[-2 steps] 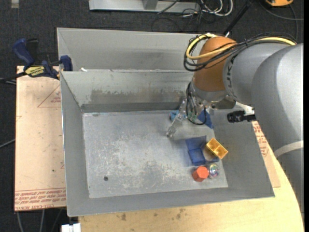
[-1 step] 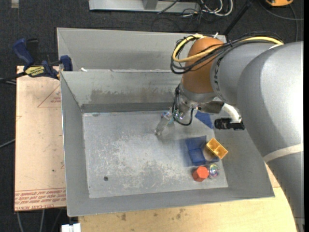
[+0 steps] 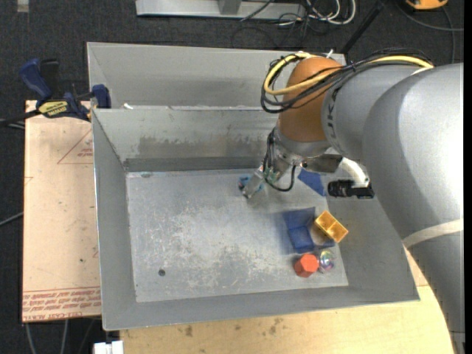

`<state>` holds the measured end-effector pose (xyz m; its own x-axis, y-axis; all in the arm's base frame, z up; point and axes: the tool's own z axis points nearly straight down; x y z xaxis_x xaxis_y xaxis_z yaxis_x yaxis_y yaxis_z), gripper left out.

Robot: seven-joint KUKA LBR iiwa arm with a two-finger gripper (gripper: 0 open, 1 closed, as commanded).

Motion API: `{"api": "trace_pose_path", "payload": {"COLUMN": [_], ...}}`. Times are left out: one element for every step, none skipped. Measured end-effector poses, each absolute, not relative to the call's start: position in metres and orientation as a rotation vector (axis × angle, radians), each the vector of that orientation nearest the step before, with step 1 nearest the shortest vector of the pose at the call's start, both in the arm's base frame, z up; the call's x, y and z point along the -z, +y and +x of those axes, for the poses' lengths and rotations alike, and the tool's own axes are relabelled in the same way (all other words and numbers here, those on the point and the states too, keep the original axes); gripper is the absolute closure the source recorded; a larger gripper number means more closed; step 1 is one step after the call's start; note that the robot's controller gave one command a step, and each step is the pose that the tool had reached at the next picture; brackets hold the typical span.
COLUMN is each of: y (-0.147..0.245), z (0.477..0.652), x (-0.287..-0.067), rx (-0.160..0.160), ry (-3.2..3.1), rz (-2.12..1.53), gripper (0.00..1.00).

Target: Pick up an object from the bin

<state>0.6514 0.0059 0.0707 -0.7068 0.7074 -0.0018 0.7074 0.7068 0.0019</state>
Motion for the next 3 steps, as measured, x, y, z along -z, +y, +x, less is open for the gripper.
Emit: {"api": "trace_pose_path", "payload": {"y": [0.006, 0.006, 0.007], "z": [0.652, 0.653, 0.654], "x": [-0.075, -0.121, -0.136], "rx": [0.0, -0.005, -0.004], "ry": [2.902, 2.901, 2.904], "rz": [1.198, 1.193, 1.189], "gripper": [1.0, 1.0, 1.0]}}
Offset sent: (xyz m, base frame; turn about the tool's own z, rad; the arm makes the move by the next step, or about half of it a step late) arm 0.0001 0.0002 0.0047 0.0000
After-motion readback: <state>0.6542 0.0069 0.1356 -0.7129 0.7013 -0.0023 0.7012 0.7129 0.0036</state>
